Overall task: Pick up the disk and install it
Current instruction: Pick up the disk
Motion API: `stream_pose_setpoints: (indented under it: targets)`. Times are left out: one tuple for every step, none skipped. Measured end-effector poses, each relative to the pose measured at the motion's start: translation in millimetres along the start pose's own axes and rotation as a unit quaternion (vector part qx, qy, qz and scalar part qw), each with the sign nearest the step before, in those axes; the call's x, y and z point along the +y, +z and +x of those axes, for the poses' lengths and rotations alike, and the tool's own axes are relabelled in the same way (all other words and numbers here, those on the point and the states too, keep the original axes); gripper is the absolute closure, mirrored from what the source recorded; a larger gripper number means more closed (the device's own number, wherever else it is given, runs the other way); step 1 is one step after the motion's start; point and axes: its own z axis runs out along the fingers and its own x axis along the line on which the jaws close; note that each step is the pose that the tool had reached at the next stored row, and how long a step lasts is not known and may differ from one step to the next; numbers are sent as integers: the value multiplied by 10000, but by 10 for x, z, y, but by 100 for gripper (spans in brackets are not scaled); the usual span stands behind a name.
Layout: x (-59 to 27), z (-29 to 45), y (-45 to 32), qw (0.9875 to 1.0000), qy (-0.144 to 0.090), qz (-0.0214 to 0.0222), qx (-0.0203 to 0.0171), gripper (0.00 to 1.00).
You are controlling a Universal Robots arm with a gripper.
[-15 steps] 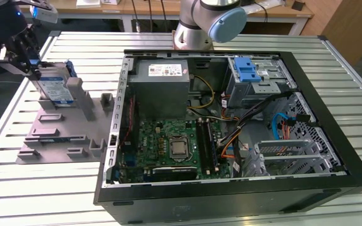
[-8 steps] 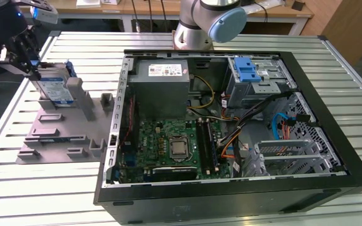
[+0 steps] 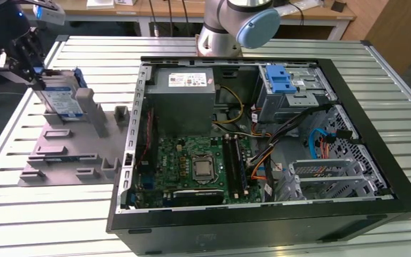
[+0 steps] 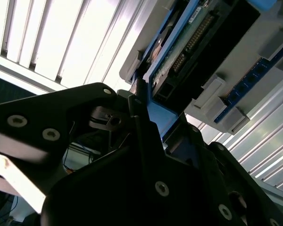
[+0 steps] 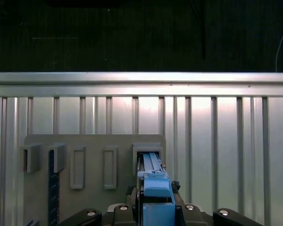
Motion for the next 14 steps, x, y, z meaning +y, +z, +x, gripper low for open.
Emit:
stream_pose_setpoints:
  targets:
    - [0,0,-12,10000,0,0,0,64]
    - [0,0,-16,10000,0,0,0,64]
    - [0,0,-16,10000,0,1,0,64]
    - [0,0,-16,10000,0,2,-1,64]
    - [0,0,-18,10000,0,1,0,64]
    - [0,0,-20,10000,0,-1,0,64]
    - [0,0,-20,10000,0,0,0,64]
    - [0,0,-21,10000,0,0,0,64]
    - [0,-1,-23,10000,0,0,0,64]
    - [1,-1,-27,10000,0,-2,1,64]
    - [1,0,-35,10000,0,-3,1,64]
    - [1,-1,-43,10000,0,-1,0,64]
    - [2,-1,-55,10000,0,0,0,64]
    - [3,-1,-78,10000,0,-1,0,64]
